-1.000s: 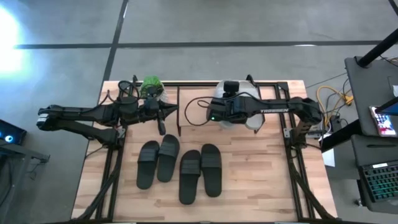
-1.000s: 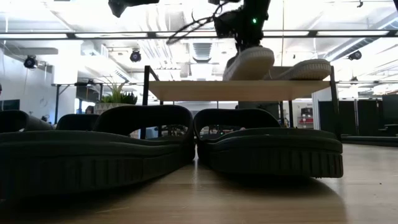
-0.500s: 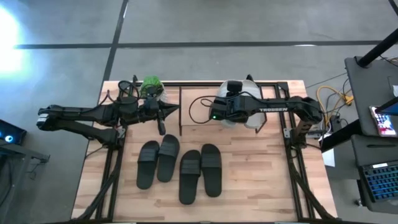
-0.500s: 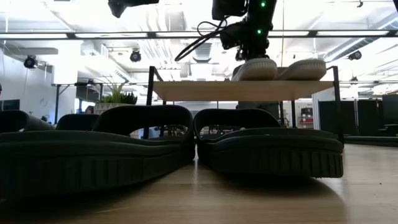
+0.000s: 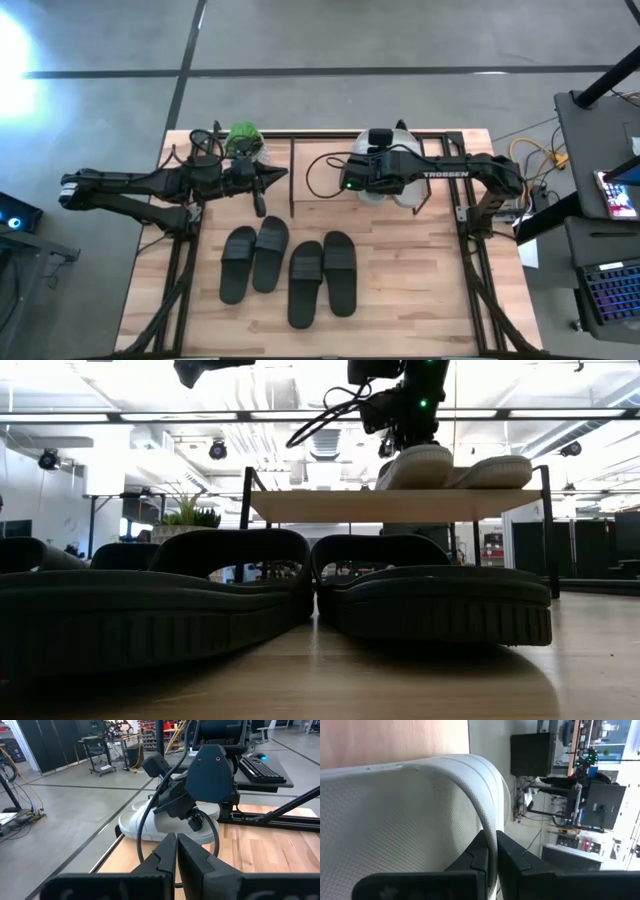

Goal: Pick and place slides into the shelf
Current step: Put the gray slide on the shelf

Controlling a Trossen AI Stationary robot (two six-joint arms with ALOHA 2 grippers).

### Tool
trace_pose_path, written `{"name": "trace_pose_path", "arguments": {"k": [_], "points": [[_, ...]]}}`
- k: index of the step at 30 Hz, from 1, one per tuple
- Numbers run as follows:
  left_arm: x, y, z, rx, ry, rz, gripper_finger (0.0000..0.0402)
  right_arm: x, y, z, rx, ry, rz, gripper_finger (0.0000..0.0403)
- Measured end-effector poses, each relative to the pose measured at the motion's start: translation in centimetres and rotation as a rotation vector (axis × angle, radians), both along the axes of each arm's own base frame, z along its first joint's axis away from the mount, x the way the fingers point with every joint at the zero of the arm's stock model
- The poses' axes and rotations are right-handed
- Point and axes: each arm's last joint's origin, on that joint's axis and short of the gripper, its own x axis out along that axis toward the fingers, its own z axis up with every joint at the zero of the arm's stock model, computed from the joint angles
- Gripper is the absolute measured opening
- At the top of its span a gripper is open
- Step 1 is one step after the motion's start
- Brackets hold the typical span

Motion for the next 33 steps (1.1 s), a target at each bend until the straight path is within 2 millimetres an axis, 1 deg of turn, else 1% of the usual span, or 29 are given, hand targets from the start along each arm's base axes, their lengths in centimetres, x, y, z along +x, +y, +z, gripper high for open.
{"name": "trace_pose_path", "arguments": {"k": [7, 17, 21, 23, 28, 33], "points": [[-0.1, 0.0, 0.1, 0.0, -0.003, 0.0, 0.0, 0.0, 0.0, 0.0, 0.003, 0.001, 0.002, 0.0018], [-0.2, 0.0, 0.2, 0.0, -0.009, 0.0, 0.0, 0.0, 0.1, 0.0, -0.006, 0.0, 0.001, 0.008], [-0.3, 0.0, 0.2, 0.0, -0.011, 0.0, 0.0, 0.0, 0.0, 0.2, -0.076, 0.008, -0.011, 0.0097], [-0.3, 0.0, 0.2, 0.0, -0.011, 0.0, 0.0, -0.1, -0.1, 0.4, -0.105, 0.008, -0.017, 0.0101], [-0.4, 0.0, 0.2, 0.0, -0.012, 0.0, 0.0, 0.0, -0.1, 1.0, -0.11, -0.001, -0.009, 0.0102], [-0.4, 0.0, 0.2, 0.0, -0.012, 0.0, 0.0, 0.0, -0.1, 1.1, -0.11, -0.004, -0.01, 0.0102]]}}
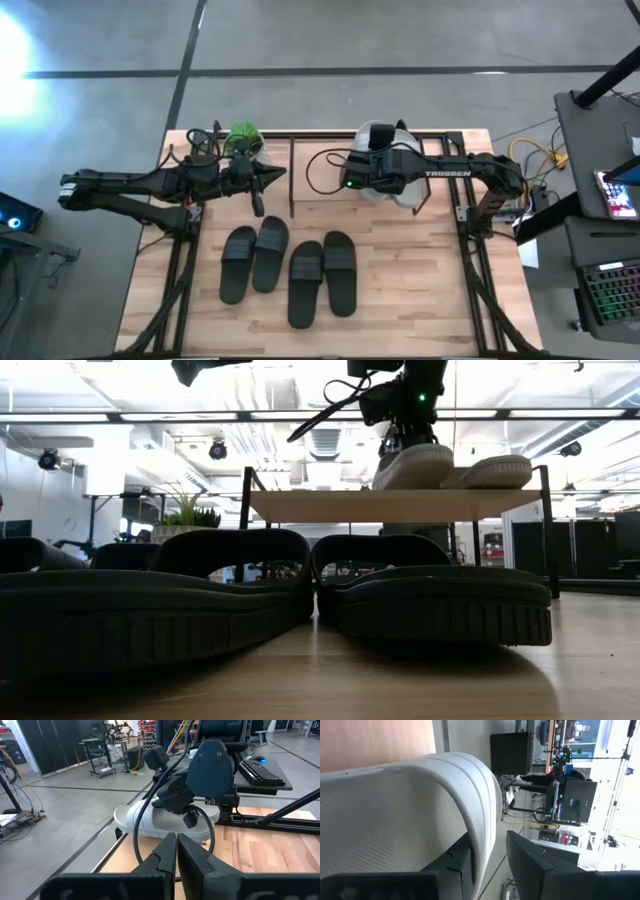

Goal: Pick and place slides into the shelf
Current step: Put the gray slide on the shelf

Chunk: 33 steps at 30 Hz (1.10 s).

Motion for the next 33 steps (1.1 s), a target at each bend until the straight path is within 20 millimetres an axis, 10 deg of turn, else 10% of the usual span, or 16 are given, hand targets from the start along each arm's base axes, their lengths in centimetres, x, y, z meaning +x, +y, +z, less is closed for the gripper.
{"name": "trace_pose_path", "arguments": {"k": [33], "points": [[-0.4, 0.0, 0.4, 0.0, -0.021, 0.0, 0.0, -0.4, 0.7, 0.9, 0.032, -0.076, -0.05, 0.0211]]}}
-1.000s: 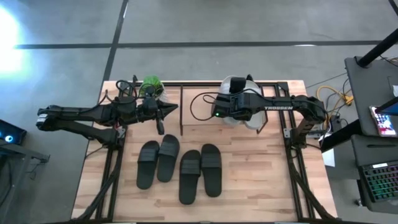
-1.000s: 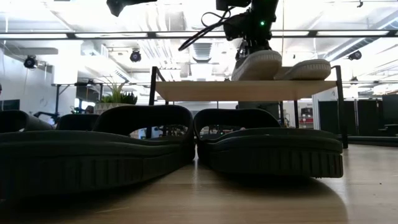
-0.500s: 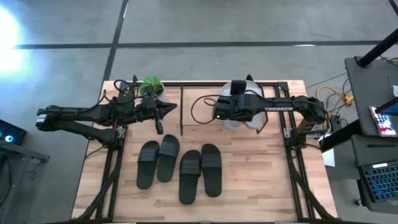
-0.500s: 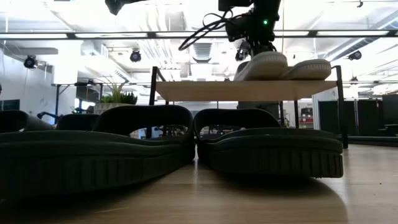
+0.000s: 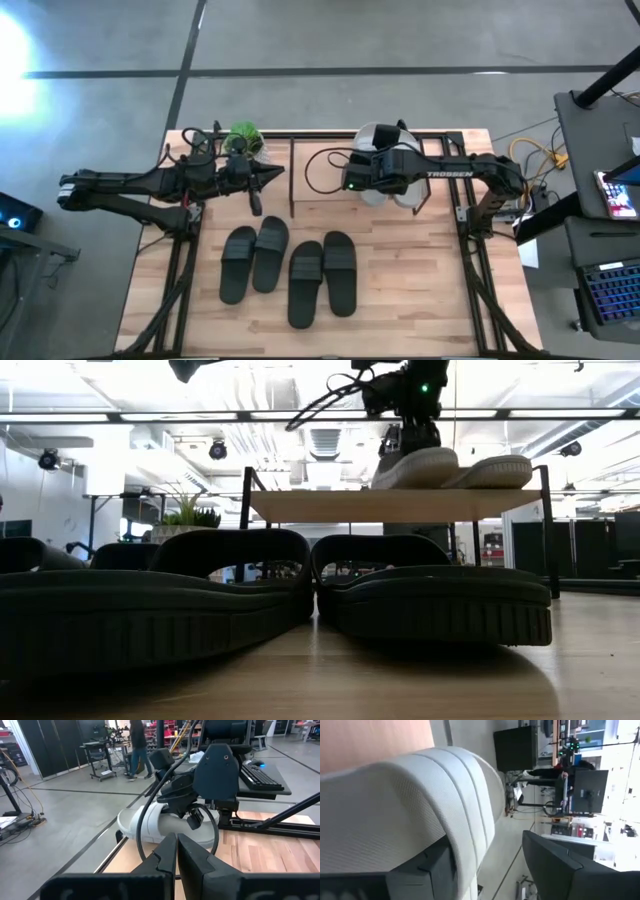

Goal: Pick and place slides into the shelf
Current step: Put the gray slide on the shelf, then put the black slide on the shelf

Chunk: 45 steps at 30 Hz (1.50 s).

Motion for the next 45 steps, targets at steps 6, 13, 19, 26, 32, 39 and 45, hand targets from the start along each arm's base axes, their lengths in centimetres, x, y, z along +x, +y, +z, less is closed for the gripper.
{"name": "trace_pose_path", "arguments": {"k": [6, 13, 19, 26, 32, 39, 45], "points": [[-0.2, 0.0, 0.1, 0.0, -0.005, 0.0, 0.0, 0.0, 0.1, -0.1, 0.075, -0.011, 0.006, 0.023], [-0.5, 0.0, 0.3, 0.0, -0.017, 0.0, 0.0, -0.3, 0.3, -0.4, 0.147, 0.01, 0.0, 0.0258], [-0.6, 0.0, 0.3, 0.0, -0.021, -0.001, 0.0, -0.6, 0.3, -0.2, 0.134, 0.0, -0.035, 0.0277], [-0.8, 0.0, 0.4, -0.001, -0.026, -0.001, 0.0, -0.6, -0.4, 0.2, 0.071, -0.066, -0.087, 0.0279], [-0.8, 0.0, 0.4, -0.002, -0.029, -0.001, 0.0, -0.6, -0.8, 0.0, 0.148, -0.068, -0.094, 0.0279], [-0.9, 0.0, 0.4, -0.003, -0.028, -0.002, 0.0, -0.6, -0.5, -0.3, 0.297, -0.042, -0.059, 0.0279], [-0.9, 0.0, 0.4, -0.004, -0.027, -0.002, 0.0, -0.7, 0.7, 0.8, 0.293, -0.071, -0.059, 0.0277]]}}
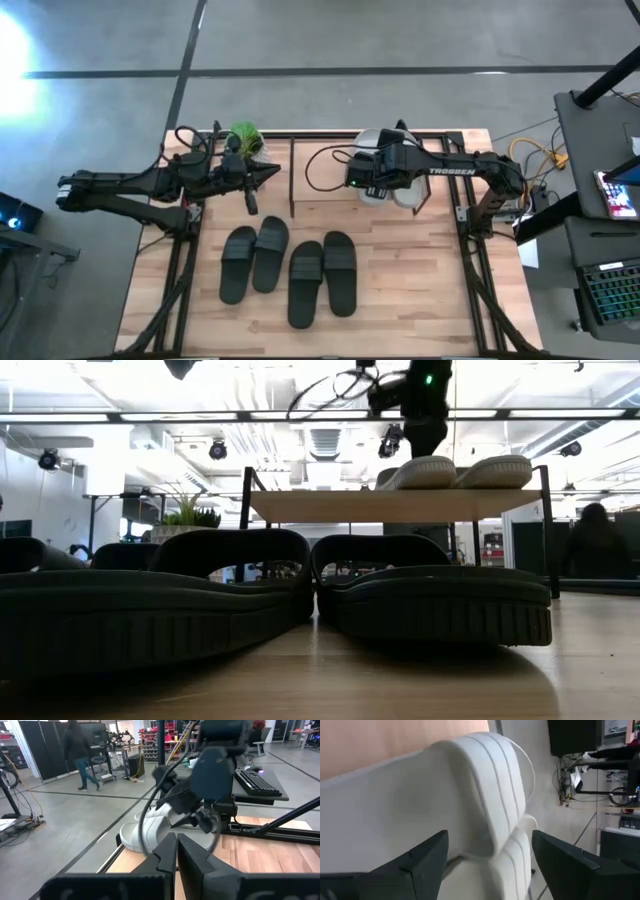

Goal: Pick and place slides into the shelf
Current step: Put the black slide on the shelf

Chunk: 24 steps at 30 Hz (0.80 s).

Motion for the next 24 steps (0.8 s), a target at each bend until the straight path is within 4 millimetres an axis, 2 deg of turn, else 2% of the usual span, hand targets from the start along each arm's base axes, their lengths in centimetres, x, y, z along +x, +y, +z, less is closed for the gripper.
{"name": "trace_pose_path", "arguments": {"k": [3, 6, 9, 12, 18, 24], "points": [[0.0, 0.0, 0.0, -0.001, 0.002, 0.0, 0.0, -0.6, 1.9, 1.0, -0.03, -0.013, -0.027, 0.0276], [0.0, 0.0, 0.0, -0.001, 0.004, 0.0, 0.0, -1.0, 4.9, 1.7, -0.092, -0.08, -0.022, 0.0276], [0.0, 0.0, 0.0, -0.001, 0.004, 0.0, 0.0, -1.1, 7.4, 1.5, -0.09, -0.094, 0.055, 0.0276], [0.0, 0.0, 0.0, -0.001, 0.004, -0.003, 0.0, -0.9, 8.6, 0.6, -0.057, -0.075, 0.07, 0.0276], [-0.4, -0.2, 0.3, -0.004, -0.012, -0.015, 0.0, 0.4, 11.7, 0.5, 0.095, -0.123, 0.147, 0.0269], [-1.3, -0.3, -0.5, -0.047, 0.067, -0.016, 0.0, 2.9, 15.1, 1.2, 0.237, -0.129, 0.365, 0.0267]]}}
